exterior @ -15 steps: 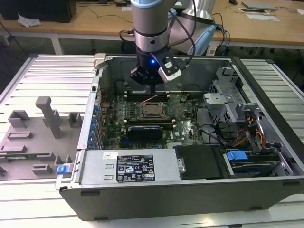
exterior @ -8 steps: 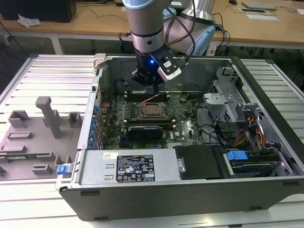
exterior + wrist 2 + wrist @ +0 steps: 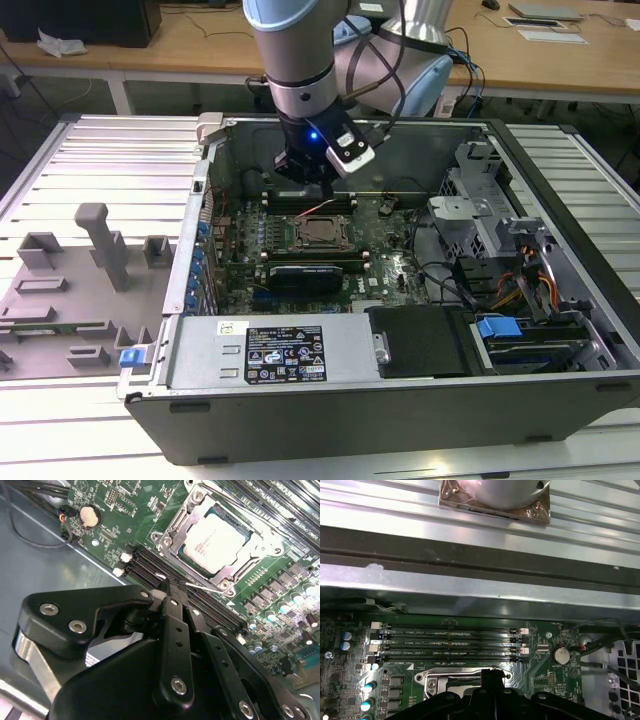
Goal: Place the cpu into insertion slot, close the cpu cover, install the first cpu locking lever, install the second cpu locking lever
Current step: 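Install the first cpu locking lever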
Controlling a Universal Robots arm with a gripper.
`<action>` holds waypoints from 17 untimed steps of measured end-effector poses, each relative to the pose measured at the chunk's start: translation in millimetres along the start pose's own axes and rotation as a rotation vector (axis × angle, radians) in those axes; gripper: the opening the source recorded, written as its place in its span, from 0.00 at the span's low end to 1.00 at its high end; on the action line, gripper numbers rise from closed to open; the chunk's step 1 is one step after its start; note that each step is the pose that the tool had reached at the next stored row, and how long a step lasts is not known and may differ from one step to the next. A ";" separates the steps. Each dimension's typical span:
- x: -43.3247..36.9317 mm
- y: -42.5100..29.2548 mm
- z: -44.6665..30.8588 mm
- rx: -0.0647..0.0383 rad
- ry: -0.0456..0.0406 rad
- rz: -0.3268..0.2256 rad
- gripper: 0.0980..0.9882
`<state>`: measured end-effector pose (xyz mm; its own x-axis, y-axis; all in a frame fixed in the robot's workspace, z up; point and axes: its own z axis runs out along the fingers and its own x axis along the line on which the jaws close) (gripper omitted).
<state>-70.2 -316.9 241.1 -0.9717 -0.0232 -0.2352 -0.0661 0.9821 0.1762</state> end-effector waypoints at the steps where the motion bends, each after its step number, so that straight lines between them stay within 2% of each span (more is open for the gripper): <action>1: 0.4 -0.3 1.3 0.000 -0.0005 0.001 0.01; 4: 1.7 -1.3 6.8 0.001 -0.0022 0.006 0.01; 8: 2.4 -1.1 9.3 0.001 -0.0032 0.012 0.01; 17: 3.2 5.6 15.0 0.001 -0.0058 0.025 0.01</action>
<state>-70.3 -308.6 227.0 -0.9717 0.0028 -0.2362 -0.0413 0.9825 0.1815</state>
